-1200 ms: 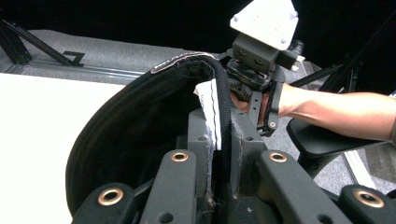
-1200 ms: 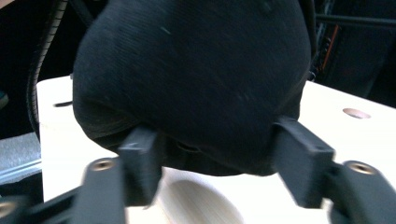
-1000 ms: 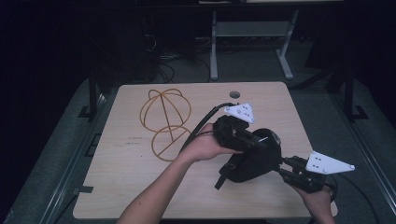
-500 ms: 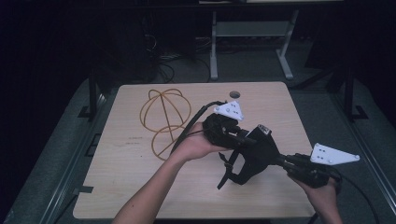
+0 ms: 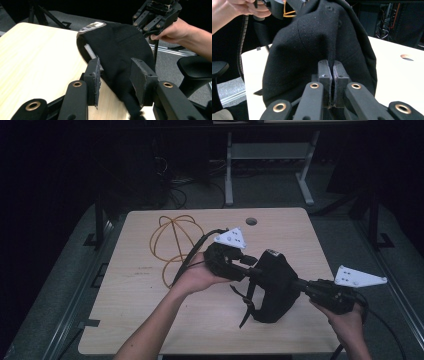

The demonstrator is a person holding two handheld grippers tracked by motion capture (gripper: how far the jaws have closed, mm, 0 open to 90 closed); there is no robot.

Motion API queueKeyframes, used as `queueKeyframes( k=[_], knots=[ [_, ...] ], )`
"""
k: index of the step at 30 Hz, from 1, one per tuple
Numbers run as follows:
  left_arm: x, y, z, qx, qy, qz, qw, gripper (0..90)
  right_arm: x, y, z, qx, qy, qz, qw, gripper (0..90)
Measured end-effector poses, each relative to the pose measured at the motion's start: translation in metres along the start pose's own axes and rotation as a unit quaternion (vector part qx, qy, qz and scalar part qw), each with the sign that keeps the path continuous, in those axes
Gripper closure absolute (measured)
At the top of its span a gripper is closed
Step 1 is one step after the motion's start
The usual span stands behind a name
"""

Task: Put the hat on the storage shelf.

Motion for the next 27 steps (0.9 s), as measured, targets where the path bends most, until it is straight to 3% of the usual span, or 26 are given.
queueKeyframes(
  k=[5, 12, 23, 27],
  knots=[
    [0.000, 0.012, 0.006, 0.014, 0.003, -0.013, 0.9998, 54.4, 0.006, 0.002, -0.008, 0.004, -0.007, 0.003, 1.0000, 87.6],
    [0.007, 0.025, 0.024, 0.013, 0.003, -0.030, 0.9995, 48.9, 0.014, 0.009, -0.021, 0.000, -0.003, 0.011, 0.9999, 87.5],
    [0.023, 0.027, 0.050, -0.020, -0.020, -0.037, 0.9989, 48.9, 0.028, 0.016, -0.028, -0.007, -0.003, 0.029, 0.9995, 87.5],
    [0.022, 0.028, 0.063, -0.033, -0.023, -0.042, 0.9983, 46.8, 0.032, 0.022, -0.032, -0.005, -0.002, 0.029, 0.9996, 87.6]
  ],
)
Point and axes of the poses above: each handheld gripper's, and its own axes: y roughly backward along the jaws, z roughly out of its underside, x roughly to its right, the point moved 4 cm from there along -y, roughly forward along the jaws, and after that the axes turned 13 degrees about z, right-handed, at the moved point
